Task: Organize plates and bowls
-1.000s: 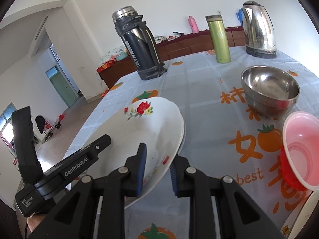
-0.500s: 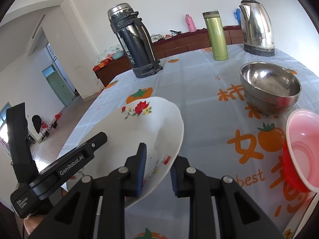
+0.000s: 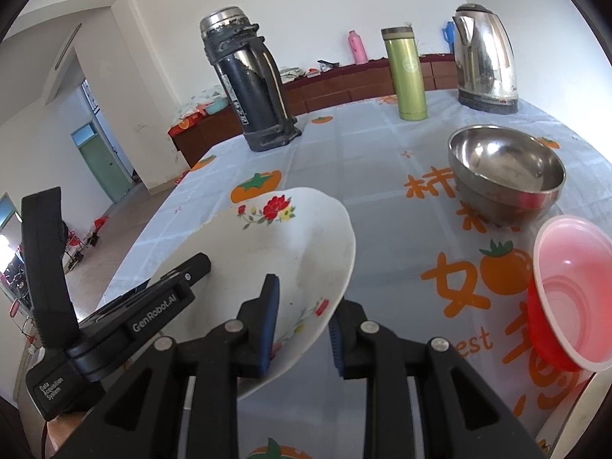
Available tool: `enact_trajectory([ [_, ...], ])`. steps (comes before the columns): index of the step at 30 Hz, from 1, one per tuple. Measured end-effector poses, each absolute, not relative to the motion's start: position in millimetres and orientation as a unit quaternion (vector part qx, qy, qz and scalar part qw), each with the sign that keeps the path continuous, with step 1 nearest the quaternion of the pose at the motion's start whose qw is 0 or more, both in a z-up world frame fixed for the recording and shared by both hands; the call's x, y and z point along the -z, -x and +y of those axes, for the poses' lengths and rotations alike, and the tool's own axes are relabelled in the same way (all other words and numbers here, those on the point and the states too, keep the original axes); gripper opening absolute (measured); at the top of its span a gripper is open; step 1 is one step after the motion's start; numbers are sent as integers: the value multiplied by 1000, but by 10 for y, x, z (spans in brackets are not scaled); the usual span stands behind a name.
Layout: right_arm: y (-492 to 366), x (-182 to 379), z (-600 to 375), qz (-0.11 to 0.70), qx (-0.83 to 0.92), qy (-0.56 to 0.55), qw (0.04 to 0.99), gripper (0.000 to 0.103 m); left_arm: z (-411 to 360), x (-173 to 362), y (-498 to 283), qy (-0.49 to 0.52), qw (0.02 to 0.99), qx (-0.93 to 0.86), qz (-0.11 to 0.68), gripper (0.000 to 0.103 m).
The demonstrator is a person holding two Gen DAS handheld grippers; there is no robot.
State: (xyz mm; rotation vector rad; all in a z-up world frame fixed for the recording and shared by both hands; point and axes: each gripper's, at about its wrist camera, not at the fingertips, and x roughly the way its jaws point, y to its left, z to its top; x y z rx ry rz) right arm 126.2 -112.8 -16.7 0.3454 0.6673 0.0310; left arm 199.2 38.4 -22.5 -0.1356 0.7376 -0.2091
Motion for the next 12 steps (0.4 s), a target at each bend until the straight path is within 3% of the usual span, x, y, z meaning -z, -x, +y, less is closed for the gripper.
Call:
enact_trajectory([
  [12,-1298,138,-1135,333,1,-155,930,28,305,237,-2059,67,919,98,377,45],
])
